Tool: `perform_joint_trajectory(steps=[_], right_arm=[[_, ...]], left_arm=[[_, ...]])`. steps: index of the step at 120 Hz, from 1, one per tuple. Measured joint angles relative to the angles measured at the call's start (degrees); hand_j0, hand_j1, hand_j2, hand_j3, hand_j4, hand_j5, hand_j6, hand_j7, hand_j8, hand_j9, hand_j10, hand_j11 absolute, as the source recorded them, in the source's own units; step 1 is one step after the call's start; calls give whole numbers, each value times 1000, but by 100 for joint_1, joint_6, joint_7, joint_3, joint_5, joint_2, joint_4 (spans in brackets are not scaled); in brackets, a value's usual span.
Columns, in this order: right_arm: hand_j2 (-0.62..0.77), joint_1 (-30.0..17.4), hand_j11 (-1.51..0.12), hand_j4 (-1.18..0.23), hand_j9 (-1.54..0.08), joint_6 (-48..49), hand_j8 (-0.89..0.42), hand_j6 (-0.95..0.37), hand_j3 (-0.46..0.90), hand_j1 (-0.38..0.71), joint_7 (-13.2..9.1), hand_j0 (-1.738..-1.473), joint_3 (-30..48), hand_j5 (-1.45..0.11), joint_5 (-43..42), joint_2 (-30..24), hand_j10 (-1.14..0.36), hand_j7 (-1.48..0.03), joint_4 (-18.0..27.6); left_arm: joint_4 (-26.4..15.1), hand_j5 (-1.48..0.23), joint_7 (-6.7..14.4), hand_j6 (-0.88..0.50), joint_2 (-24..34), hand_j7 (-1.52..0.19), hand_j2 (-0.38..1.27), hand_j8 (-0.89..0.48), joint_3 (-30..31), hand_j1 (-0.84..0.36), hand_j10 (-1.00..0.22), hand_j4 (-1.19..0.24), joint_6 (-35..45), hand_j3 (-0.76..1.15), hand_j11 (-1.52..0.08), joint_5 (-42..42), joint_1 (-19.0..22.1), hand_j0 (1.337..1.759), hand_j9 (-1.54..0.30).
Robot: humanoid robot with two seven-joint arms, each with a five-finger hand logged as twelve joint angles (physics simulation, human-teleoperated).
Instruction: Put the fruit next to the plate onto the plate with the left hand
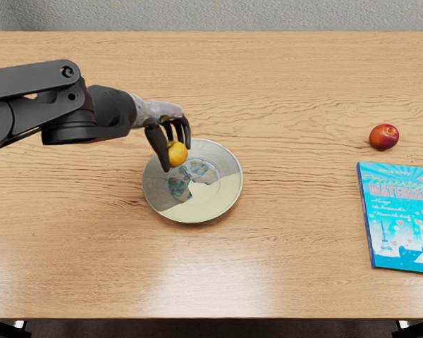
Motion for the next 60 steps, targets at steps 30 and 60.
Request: perform_joint_trajectory(steps=[30,60], right_arm=[[-5,-7,-35,-27,-35,0,-27,-27,0,-317,0,-1658,0,-35,1,0,-27,-35,0],[-5,-8,-35,-27,-35,0,-27,-27,0,-317,0,-1658,0,-35,0,0,-27,-35,-1]], left_arm=[[-11,-992,0,-398,-197,-963,496,-424,7,-366,-722,-636,5,0,-951,-84,32,1656,-952],[16,-794,-1,-350,-264,-773,350,-372,-7,-244,-581,-538,171,0,-768,-89,28,1656,-768]])
